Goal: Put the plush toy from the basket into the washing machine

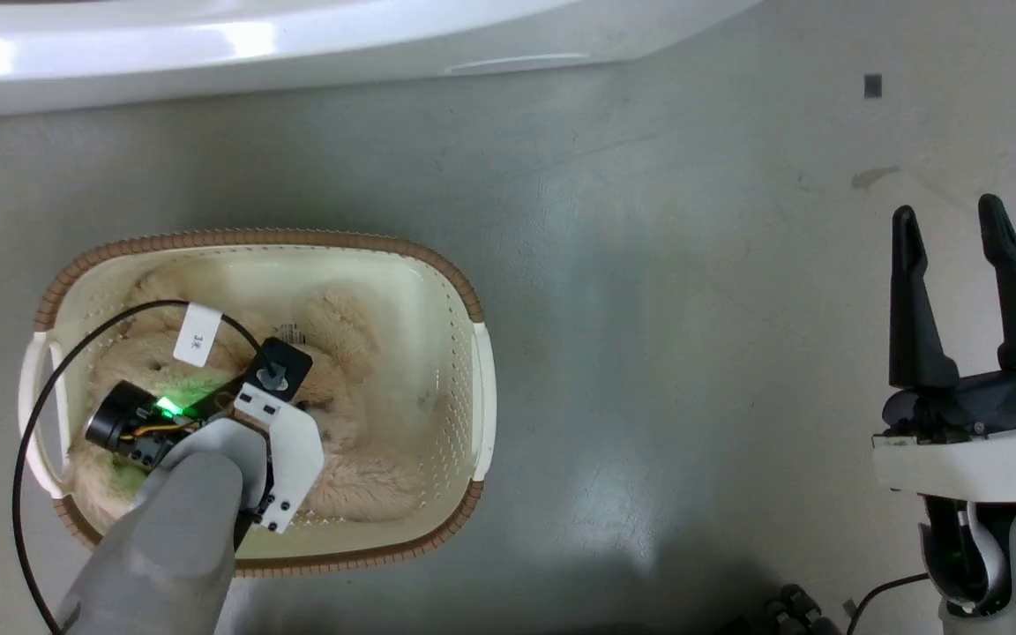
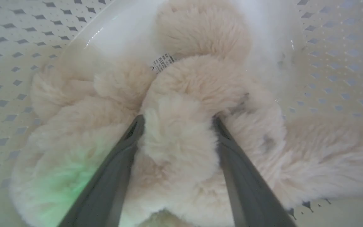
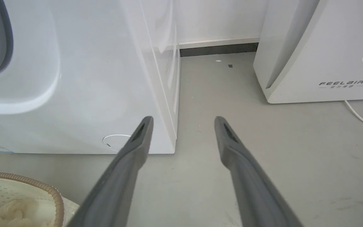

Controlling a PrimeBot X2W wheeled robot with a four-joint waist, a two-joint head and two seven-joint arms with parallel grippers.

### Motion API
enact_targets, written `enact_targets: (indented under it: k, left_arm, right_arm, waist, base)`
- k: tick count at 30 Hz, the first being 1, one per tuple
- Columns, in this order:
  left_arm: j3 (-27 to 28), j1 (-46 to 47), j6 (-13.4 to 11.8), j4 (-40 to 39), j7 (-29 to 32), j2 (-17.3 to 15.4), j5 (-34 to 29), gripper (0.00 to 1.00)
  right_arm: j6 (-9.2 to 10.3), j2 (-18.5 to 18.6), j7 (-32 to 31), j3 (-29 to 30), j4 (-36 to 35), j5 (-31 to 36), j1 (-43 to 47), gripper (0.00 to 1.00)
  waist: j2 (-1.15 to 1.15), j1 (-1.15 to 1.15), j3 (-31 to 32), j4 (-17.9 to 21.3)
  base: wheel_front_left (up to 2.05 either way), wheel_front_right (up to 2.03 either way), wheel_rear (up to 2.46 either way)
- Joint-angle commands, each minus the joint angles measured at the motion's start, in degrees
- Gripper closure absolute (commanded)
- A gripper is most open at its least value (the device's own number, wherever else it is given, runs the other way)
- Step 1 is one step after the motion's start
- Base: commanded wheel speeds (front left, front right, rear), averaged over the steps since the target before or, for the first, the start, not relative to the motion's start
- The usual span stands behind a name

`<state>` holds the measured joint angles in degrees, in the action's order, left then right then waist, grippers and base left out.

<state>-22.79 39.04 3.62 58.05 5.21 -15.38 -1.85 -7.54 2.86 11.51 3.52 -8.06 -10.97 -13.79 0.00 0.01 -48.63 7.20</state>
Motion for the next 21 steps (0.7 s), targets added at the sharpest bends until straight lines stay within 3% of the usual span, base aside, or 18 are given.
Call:
enact_targets:
  k: [1,4,5,7,14,21]
  left_arm:
    - [-0.84,1.44,-0.41,2.28,0.16,-0.89,-0.12,0.00]
    - [-1.23,1.95,0.10,4.01,0.96,-1.24,0.67,0.00]
    - [-1.56,2.25,0.30,4.60,1.00,-1.35,0.76,0.05]
    - [-2.14,2.89,0.54,5.78,0.63,-1.59,0.95,1.00]
    - [-4.02,4.19,1.09,9.90,-0.40,-1.78,1.97,1.00]
    - [-4.67,4.41,1.26,14.03,-2.77,0.18,4.52,1.00]
  right_arm:
    - [0.04,0.01,0.73,0.07,-0.48,-0.55,-1.71,0.00]
    - [0.04,0.01,1.08,-0.02,-0.66,-0.86,-2.48,0.00]
    - [0.05,0.01,1.20,-0.04,-0.72,-0.96,-2.76,0.00]
    - [0.05,0.01,1.44,-0.11,-0.90,-1.12,-3.30,0.00]
    - [0.05,0.01,2.28,-0.12,-0.59,-1.84,-4.26,0.00]
    - [0.05,0.01,3.11,-0.08,-0.10,-2.16,-5.00,0.00]
  waist:
    - [0.00,-0.01,-1.16,0.22]
    - [0.00,-0.01,-2.12,0.35]
    - [0.00,-0.01,-2.45,0.41]
    - [0.00,-0.01,-3.04,0.47]
    - [0.00,-0.01,-3.16,0.70]
    - [0.00,-0.01,-0.27,0.06]
  base:
    - [0.00,0.00,0.00]
    - [0.00,0.00,0.00]
    - [0.00,0.00,0.00]
    - [0.00,0.00,0.00]
    - [0.00,0.00,0.00]
    - [0.00,0.00,0.00]
